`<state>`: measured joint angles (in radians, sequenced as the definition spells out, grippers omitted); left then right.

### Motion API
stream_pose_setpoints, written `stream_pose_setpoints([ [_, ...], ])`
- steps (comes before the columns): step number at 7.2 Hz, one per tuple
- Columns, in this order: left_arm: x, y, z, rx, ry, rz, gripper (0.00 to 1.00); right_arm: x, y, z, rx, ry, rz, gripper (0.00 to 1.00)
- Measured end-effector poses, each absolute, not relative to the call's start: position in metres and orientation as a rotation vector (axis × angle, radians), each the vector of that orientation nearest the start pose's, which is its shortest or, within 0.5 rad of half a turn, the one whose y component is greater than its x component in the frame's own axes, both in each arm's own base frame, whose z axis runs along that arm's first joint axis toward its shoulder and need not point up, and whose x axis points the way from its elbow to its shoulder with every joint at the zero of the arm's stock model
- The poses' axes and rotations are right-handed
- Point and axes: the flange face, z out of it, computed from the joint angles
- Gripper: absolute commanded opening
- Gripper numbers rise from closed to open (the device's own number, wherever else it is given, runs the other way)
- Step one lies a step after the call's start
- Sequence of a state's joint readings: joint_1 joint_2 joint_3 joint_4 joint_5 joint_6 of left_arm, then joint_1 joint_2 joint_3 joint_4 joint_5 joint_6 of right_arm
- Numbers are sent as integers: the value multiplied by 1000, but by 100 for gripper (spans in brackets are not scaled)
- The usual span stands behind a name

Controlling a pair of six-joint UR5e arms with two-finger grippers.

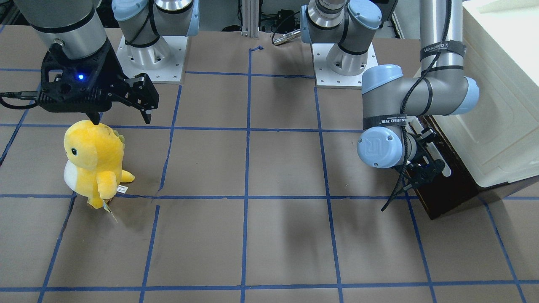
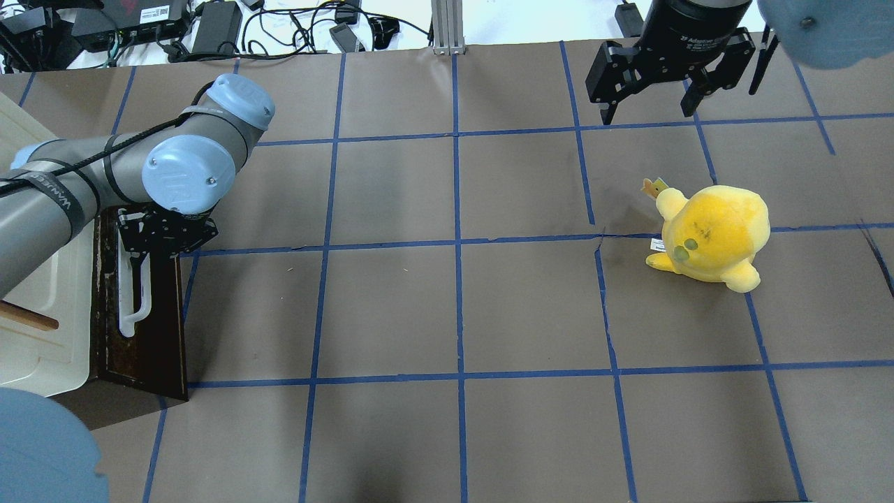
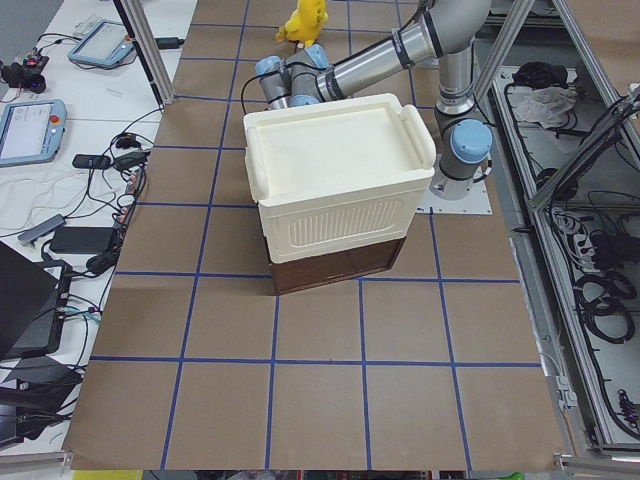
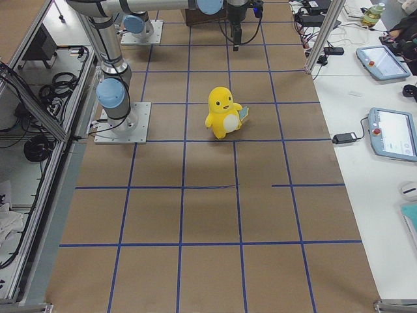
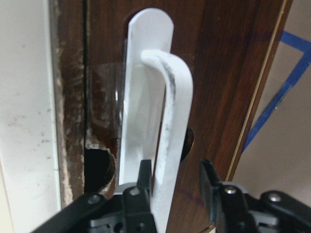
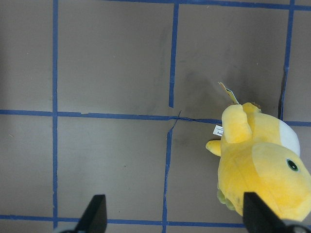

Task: Pull drawer sideways
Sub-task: 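Close the left gripper on the white handle bar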

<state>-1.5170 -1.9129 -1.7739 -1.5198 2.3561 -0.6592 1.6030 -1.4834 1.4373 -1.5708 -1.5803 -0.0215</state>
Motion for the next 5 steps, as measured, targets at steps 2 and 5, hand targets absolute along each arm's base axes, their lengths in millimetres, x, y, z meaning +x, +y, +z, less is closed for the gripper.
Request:
stream_pose_setpoints([
  [2,-35,-534,251,-564,2187,263,0,149,-529,509,-84,3149,-73,100],
  [5,-36,-534,252,-571,2191,262,0,149,-529,509,-85,3150,-73,100],
])
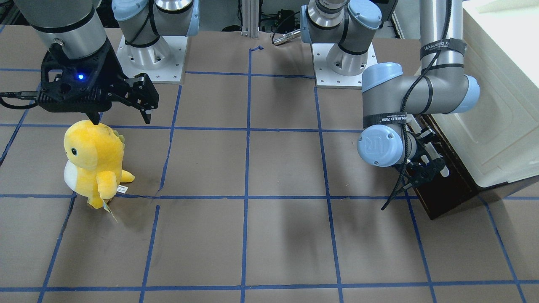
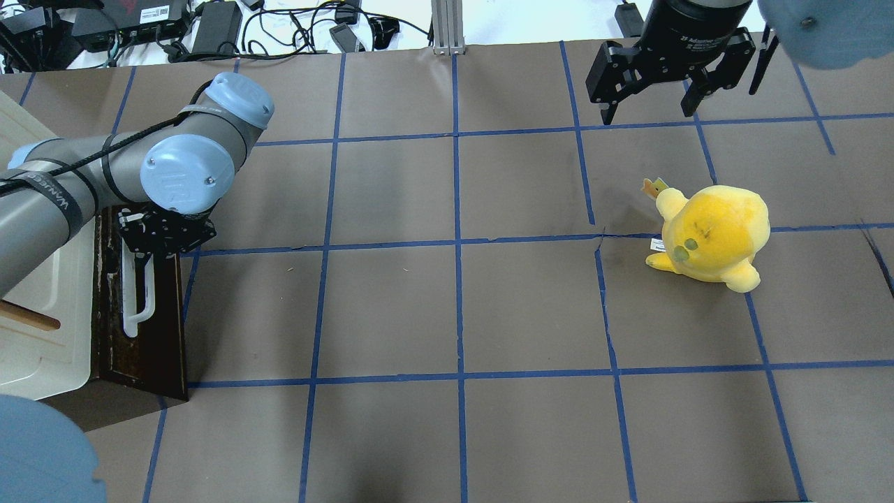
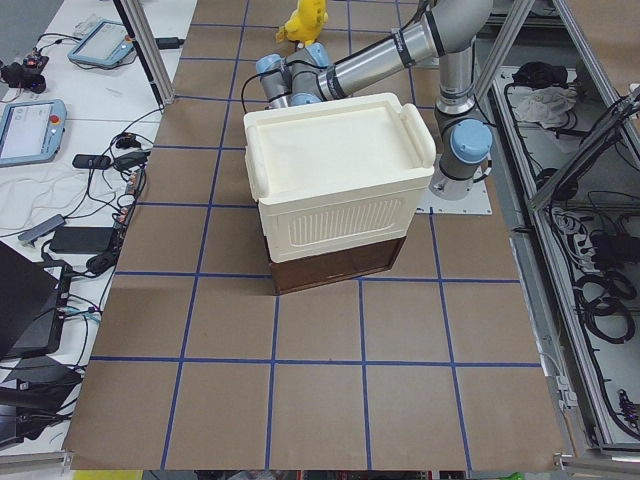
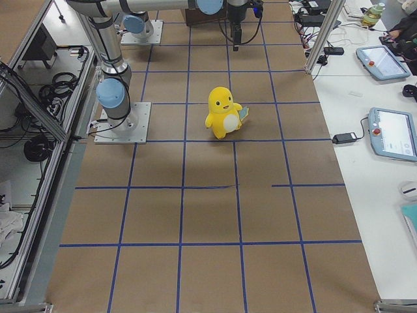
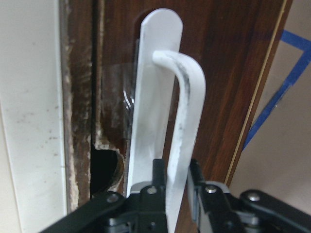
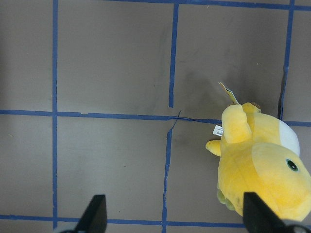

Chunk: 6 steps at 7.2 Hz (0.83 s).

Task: Pull drawer sideways
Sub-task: 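Close the left gripper on the white handle bar, then pull the handle with the left gripper, sliding the drawer out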

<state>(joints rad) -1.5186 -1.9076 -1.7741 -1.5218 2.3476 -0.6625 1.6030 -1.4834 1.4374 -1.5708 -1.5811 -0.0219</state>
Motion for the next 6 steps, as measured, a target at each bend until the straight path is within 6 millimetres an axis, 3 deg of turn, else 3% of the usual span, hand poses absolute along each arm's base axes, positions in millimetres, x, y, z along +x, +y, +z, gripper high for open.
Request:
stream_pose_setpoints([
  [6,-43,-541,253,-552,2191,252,0,149,-529,509,-84,3149,-73,100],
])
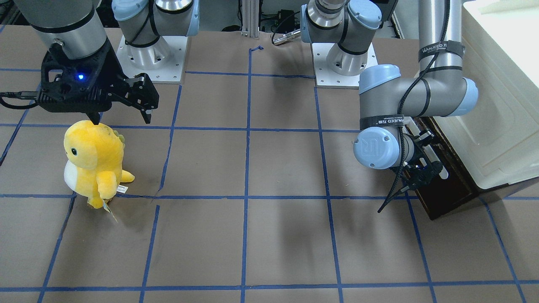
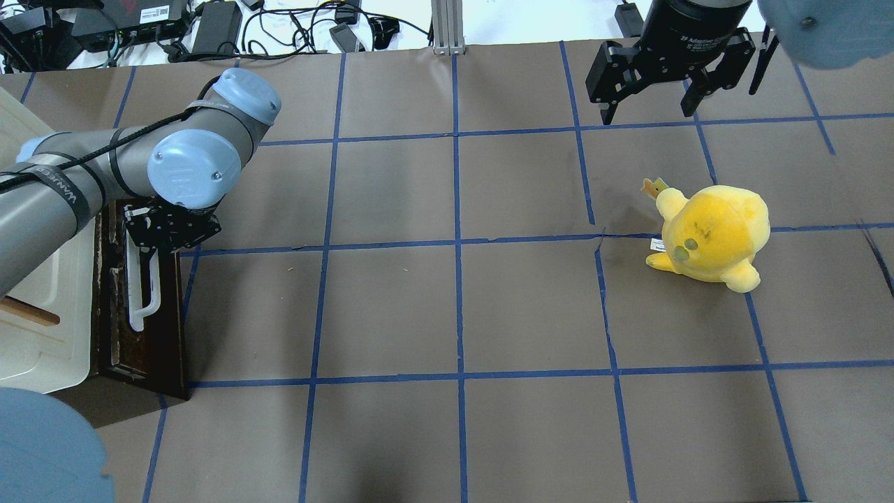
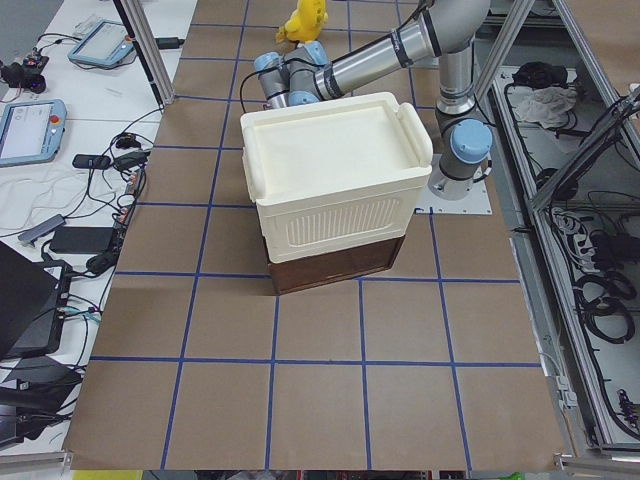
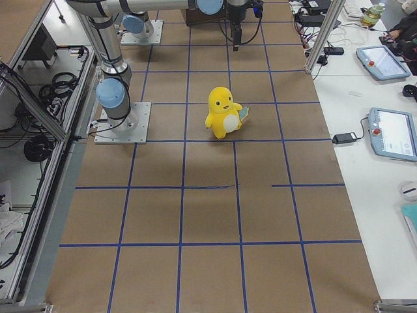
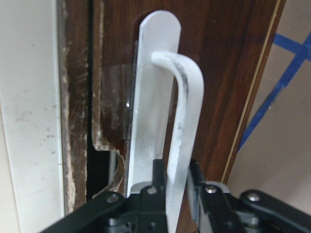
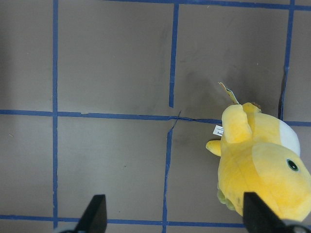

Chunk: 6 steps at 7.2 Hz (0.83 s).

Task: Pull drawer sideways
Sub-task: 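Pull the handle with the left gripper, sliding the drawer out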

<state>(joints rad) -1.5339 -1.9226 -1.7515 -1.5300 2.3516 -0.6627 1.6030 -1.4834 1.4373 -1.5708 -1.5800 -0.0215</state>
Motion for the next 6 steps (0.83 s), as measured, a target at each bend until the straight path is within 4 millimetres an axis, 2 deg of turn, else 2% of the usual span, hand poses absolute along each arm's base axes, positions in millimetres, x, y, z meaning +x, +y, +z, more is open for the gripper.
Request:
stream_pose_setpoints([
  [6,-51,-542,251,-533,2192,248,0,149,-529,509,-86,3149,-73,100],
])
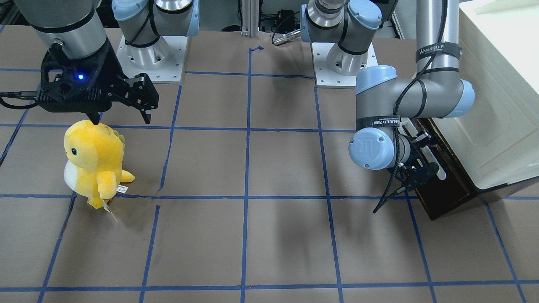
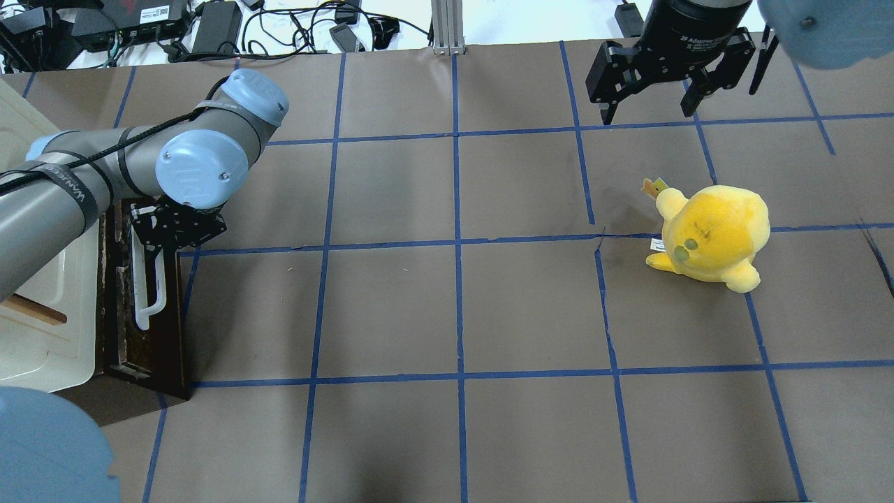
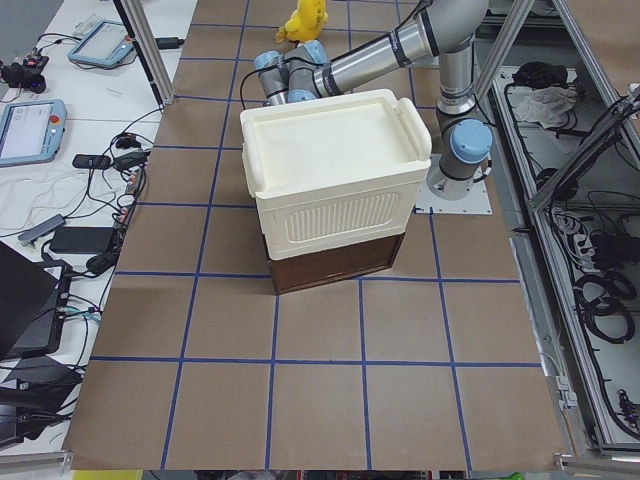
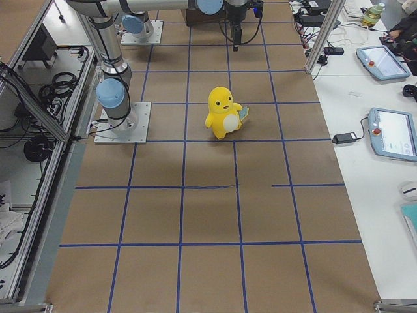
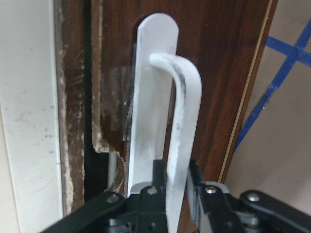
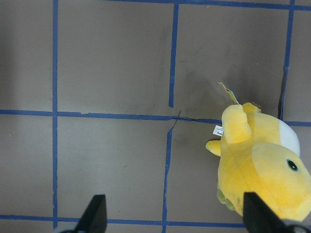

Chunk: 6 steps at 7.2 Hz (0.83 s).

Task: Pull drawer sideways
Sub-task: 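Pull the handle with the left gripper, sliding the drawer out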

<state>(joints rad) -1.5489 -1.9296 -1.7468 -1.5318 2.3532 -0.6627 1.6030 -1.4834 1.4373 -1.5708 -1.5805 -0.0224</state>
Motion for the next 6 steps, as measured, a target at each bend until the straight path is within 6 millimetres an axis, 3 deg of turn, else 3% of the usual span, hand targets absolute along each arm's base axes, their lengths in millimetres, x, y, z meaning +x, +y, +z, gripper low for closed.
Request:
stream_pose_setpoints([
  [6,-51,-538,254,-506,2184,280,0,149,-529,509,-85,3150,-73,100],
])
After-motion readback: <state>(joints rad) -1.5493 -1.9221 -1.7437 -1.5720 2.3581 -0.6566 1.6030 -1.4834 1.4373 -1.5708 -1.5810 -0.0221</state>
